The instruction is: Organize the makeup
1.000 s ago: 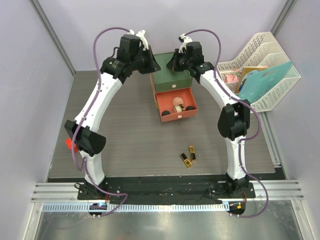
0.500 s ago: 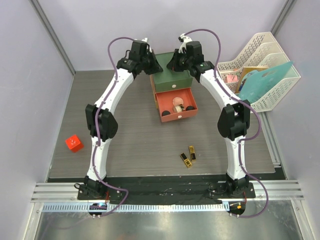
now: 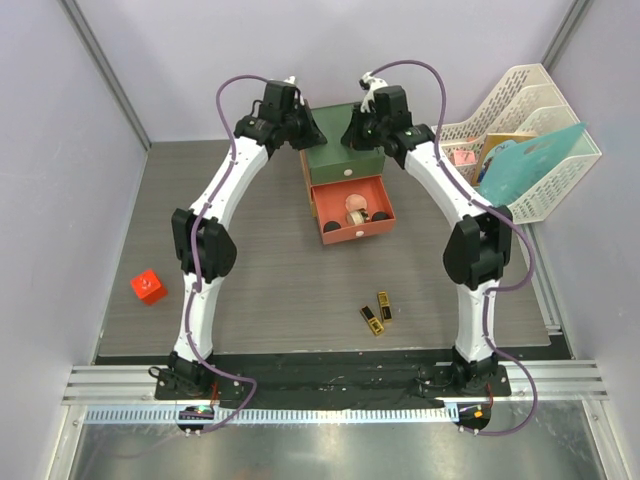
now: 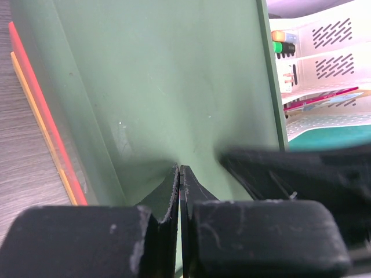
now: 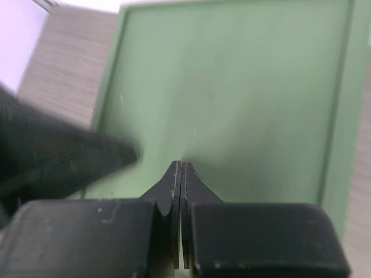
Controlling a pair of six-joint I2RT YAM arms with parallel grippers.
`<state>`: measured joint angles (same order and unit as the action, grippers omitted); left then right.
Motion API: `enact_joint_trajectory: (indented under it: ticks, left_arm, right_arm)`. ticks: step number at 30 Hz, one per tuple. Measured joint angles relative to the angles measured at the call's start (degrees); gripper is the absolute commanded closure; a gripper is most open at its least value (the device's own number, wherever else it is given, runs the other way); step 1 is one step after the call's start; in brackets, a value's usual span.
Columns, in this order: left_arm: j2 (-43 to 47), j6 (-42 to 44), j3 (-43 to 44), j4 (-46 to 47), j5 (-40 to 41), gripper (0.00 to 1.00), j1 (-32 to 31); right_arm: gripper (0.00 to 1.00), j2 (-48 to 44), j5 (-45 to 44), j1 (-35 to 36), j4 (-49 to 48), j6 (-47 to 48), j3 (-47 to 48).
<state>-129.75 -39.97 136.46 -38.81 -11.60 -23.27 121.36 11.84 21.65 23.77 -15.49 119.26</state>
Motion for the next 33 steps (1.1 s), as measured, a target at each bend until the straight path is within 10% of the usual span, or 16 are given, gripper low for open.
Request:
enact_joint_trajectory:
  ticks: [16, 33]
  left_arm:
    - [-0.9, -0.6, 1.1, -0.3, -0.6, 1.0, 0.2]
    - [-1.2, -1.7, 1.2, -0.3, -2.6, 1.0, 0.9]
  right_arm:
    - [0.99, -36.6, -5.2, 8.7, 0.3, 4.5, -43.0]
    - [0.99, -40.5, -10.9, 12.0, -4.9, 1.6, -62.7]
